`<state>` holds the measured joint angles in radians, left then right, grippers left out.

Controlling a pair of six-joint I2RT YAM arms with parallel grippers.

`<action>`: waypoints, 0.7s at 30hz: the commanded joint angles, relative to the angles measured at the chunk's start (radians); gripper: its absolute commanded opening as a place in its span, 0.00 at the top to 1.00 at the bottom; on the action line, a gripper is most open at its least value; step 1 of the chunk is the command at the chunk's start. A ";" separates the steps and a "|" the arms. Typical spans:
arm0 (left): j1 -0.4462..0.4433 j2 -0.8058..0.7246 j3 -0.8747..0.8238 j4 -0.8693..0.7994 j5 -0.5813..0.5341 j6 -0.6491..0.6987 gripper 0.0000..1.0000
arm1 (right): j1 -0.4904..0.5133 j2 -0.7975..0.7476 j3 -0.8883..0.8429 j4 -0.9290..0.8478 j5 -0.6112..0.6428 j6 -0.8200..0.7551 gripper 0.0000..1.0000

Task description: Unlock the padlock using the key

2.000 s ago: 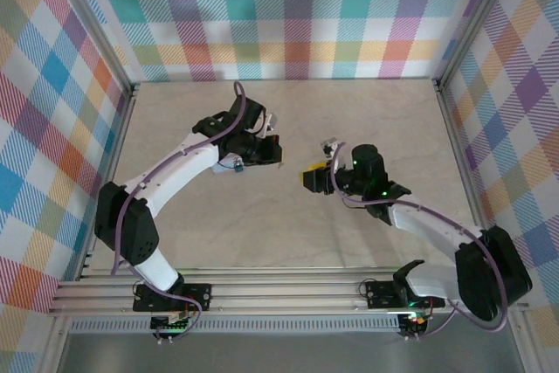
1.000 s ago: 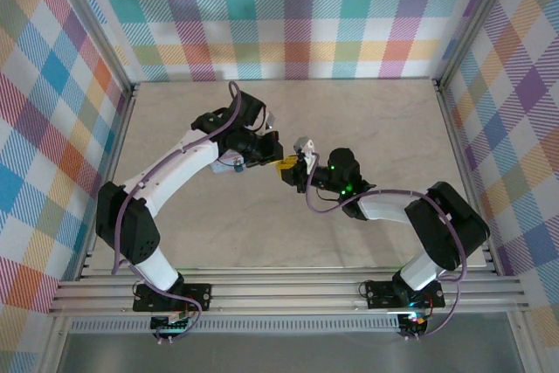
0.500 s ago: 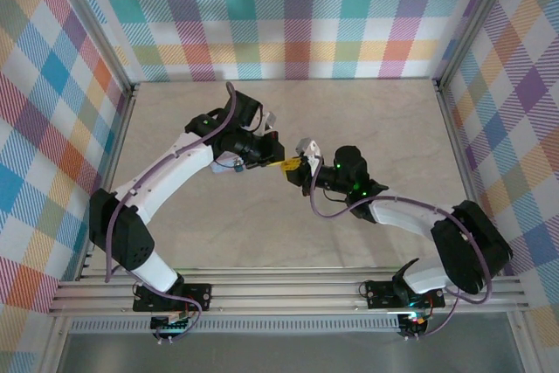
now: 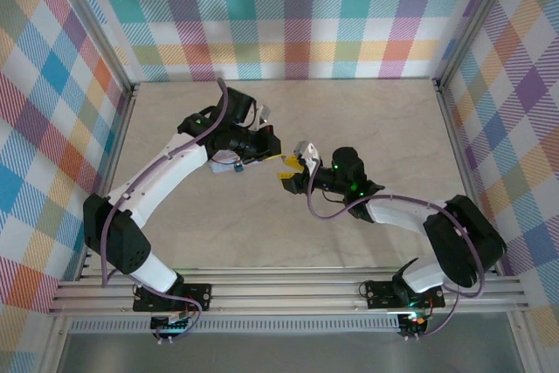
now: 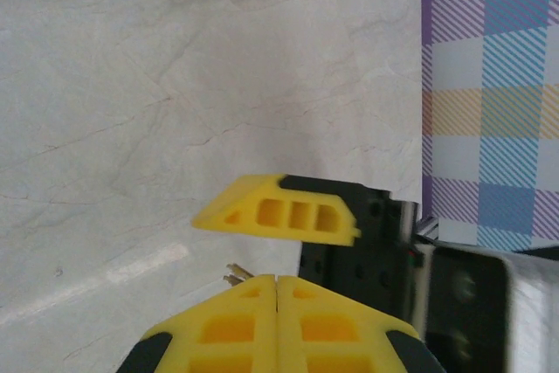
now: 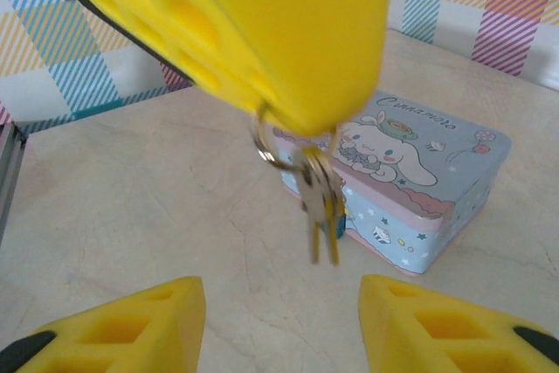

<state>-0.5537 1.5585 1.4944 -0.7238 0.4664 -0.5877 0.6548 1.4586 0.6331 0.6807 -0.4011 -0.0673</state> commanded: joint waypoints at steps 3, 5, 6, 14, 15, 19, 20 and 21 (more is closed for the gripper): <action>0.005 -0.061 -0.008 0.003 0.000 -0.011 1.00 | 0.005 0.041 0.022 0.138 -0.011 -0.003 0.54; 0.005 -0.065 -0.010 -0.001 0.000 -0.009 1.00 | 0.004 0.048 0.033 0.139 -0.019 -0.001 0.56; 0.005 -0.067 -0.012 -0.002 -0.001 -0.008 1.00 | 0.006 0.049 0.039 0.139 -0.022 -0.001 0.57; 0.006 -0.065 -0.021 -0.007 -0.003 0.003 1.00 | 0.016 0.040 0.052 0.138 -0.035 0.008 0.64; 0.006 -0.064 -0.021 -0.008 -0.003 0.004 1.00 | 0.018 0.038 0.055 0.132 -0.036 0.007 0.65; 0.008 -0.063 -0.020 -0.006 -0.011 0.006 1.00 | 0.025 0.041 0.063 0.127 -0.040 0.001 0.70; 0.008 -0.061 -0.021 -0.006 -0.011 0.009 1.00 | 0.026 0.042 0.062 0.129 -0.040 0.001 0.71; 0.009 -0.060 -0.020 -0.008 -0.013 0.009 1.00 | 0.027 0.040 0.063 0.130 -0.039 0.001 0.73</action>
<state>-0.5537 1.5139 1.4815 -0.7280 0.4591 -0.5873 0.6743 1.5040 0.6640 0.7784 -0.4129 -0.0639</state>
